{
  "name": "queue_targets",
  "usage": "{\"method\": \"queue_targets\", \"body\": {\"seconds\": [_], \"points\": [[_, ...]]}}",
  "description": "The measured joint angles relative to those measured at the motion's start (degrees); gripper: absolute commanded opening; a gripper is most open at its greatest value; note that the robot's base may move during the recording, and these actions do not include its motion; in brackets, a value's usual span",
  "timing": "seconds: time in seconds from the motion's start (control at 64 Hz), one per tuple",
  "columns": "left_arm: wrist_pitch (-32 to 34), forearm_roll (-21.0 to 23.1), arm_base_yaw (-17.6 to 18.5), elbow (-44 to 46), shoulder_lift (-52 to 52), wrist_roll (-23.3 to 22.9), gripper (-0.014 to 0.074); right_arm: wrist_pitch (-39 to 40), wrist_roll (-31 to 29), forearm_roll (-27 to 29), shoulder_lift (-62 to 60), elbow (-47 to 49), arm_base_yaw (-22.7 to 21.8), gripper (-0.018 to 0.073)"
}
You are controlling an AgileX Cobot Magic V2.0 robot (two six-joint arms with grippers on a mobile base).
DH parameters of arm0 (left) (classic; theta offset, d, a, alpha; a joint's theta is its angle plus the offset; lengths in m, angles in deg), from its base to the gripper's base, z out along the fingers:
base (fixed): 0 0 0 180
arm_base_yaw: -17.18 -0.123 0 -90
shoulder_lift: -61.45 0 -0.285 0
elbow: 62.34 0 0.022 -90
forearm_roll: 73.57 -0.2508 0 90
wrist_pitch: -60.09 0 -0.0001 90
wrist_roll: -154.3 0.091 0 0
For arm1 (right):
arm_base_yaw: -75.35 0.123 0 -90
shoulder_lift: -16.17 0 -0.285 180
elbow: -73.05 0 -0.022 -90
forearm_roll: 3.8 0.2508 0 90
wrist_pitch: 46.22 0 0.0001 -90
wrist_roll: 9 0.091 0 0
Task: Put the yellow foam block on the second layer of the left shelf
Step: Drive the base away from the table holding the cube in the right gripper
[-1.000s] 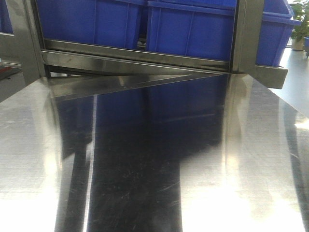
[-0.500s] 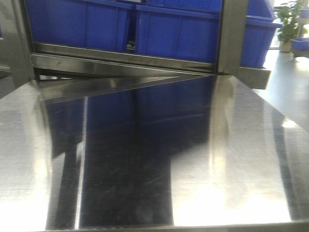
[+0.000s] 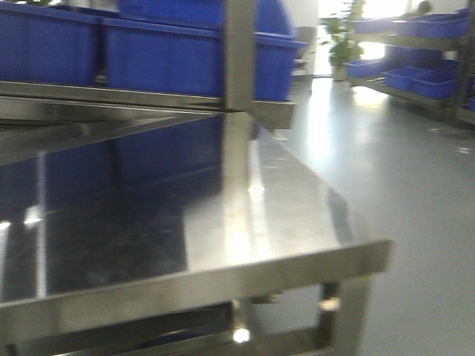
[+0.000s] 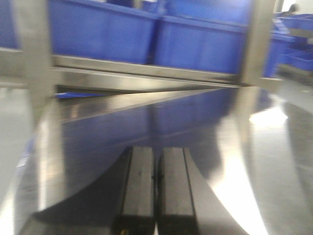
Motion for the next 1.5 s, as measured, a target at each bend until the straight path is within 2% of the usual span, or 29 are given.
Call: {"method": "queue_targets", "body": {"seconds": [1.5], "points": [[0.0,0.0,0.0,0.0,0.0,0.0,0.0137,0.0,0.0,0.0,0.0,0.0,0.0,0.0267]]}}
